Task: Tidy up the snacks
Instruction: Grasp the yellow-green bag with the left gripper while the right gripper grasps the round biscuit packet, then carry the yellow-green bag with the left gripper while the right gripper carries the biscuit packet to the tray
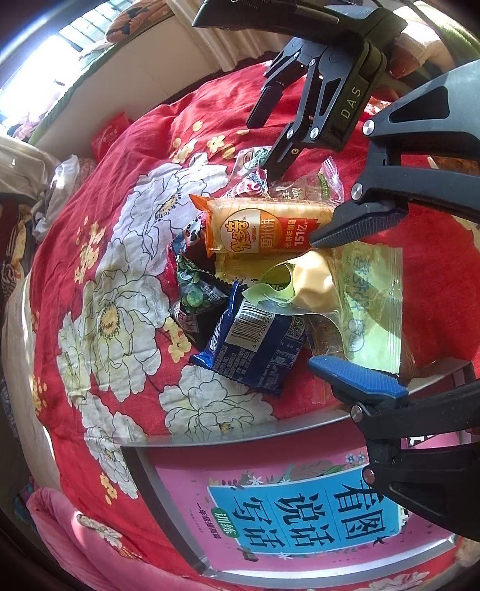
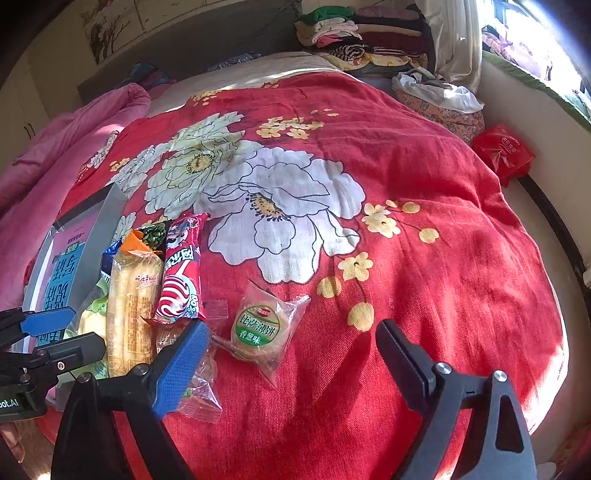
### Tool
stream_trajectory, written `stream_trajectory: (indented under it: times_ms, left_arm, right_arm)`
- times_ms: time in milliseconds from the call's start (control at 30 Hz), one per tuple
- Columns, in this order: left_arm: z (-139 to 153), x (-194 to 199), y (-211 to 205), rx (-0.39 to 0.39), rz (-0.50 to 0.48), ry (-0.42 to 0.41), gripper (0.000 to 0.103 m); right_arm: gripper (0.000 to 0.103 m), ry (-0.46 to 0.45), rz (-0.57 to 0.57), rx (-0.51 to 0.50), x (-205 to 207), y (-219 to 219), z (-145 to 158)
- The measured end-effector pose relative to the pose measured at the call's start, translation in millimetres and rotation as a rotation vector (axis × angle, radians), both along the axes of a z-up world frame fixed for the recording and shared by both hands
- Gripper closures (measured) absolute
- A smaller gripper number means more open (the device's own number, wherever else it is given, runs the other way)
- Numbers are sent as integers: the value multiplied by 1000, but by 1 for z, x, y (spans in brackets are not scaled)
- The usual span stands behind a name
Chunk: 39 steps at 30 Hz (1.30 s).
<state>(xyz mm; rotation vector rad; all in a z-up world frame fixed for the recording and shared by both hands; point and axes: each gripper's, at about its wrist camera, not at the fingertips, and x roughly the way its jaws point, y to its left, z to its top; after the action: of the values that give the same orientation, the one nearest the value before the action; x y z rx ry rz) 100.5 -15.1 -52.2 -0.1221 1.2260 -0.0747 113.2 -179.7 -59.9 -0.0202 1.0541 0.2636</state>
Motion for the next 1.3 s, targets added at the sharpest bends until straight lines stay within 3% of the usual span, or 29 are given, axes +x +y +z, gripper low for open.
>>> stream_trajectory:
  times_ms: [167, 300, 500, 767, 1300]
  left_arm:
    - [0, 5, -5, -1, -12, 4, 50]
    - [-3, 8, -8, 3, -14, 20, 53]
    - [-4, 6, -12, 11, -21, 37, 68]
    - [-1, 2, 3, -91, 15, 22, 70]
    - [36, -9, 37, -154, 78, -69, 70]
  right_arm:
    - [24, 0, 3, 17, 4, 2, -6]
    - [44, 2, 19, 3, 9, 6, -9]
    - [61, 1, 63, -1, 4, 11, -9]
    - [67, -15, 50, 49, -6, -1, 1]
    - [68, -120, 39, 128, -25, -7, 48]
